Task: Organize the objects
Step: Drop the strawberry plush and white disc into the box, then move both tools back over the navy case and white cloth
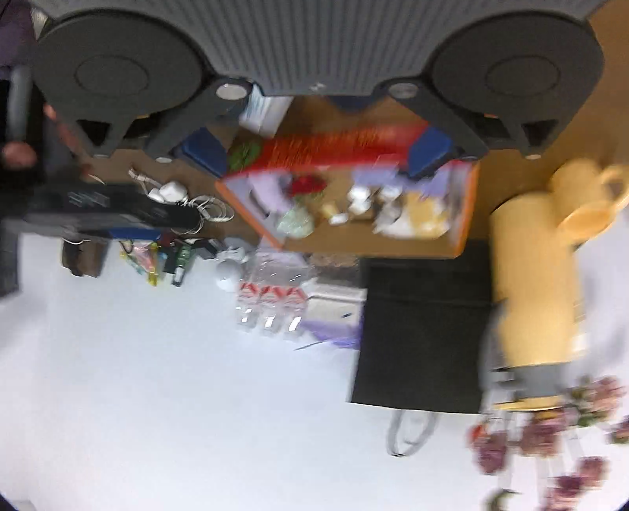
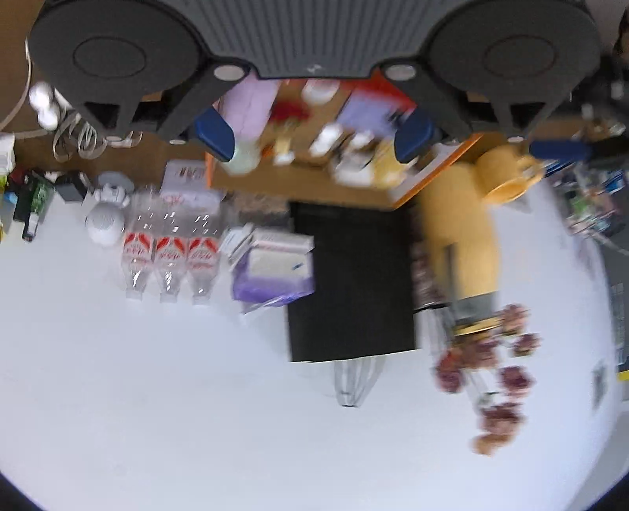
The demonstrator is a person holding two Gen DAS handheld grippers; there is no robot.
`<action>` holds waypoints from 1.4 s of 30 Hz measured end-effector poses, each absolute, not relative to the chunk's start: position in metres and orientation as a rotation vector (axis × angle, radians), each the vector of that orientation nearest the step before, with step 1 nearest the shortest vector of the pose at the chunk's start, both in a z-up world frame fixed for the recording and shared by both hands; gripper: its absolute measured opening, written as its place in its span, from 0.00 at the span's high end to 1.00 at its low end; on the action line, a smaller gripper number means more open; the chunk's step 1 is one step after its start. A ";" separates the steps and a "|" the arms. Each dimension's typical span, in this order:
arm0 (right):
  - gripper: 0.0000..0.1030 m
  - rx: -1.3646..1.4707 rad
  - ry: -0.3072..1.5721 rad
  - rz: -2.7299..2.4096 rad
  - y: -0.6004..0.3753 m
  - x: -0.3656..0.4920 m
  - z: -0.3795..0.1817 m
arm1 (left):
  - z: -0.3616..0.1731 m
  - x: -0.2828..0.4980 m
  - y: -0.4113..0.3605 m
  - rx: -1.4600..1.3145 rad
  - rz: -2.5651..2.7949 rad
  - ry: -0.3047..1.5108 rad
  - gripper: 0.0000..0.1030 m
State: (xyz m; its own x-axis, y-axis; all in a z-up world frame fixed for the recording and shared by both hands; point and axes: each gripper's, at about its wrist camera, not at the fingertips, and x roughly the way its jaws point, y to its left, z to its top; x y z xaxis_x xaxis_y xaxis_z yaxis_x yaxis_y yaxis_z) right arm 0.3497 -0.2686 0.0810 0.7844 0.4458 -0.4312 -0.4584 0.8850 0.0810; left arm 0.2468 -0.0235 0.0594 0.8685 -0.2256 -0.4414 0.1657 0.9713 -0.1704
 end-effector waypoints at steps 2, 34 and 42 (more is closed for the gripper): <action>0.14 -0.026 0.459 0.521 -0.277 0.305 0.071 | 0.046 0.209 -0.018 -0.131 -0.160 0.476 0.00; 0.07 -0.229 0.555 0.351 -0.248 0.272 -0.064 | -0.065 0.250 -0.003 0.033 -0.033 0.647 0.31; 0.29 -0.111 0.626 0.365 -0.255 0.292 -0.066 | -0.070 0.245 0.004 -0.046 0.007 0.671 0.90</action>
State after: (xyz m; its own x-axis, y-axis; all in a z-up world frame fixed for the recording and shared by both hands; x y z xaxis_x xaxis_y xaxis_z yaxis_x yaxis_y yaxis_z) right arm 0.2919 -0.2552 -0.0663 0.7491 0.2996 -0.5908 -0.3660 0.9306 0.0079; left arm 0.2451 0.0041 -0.0696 0.7833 -0.0083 -0.6216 -0.0215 0.9990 -0.0404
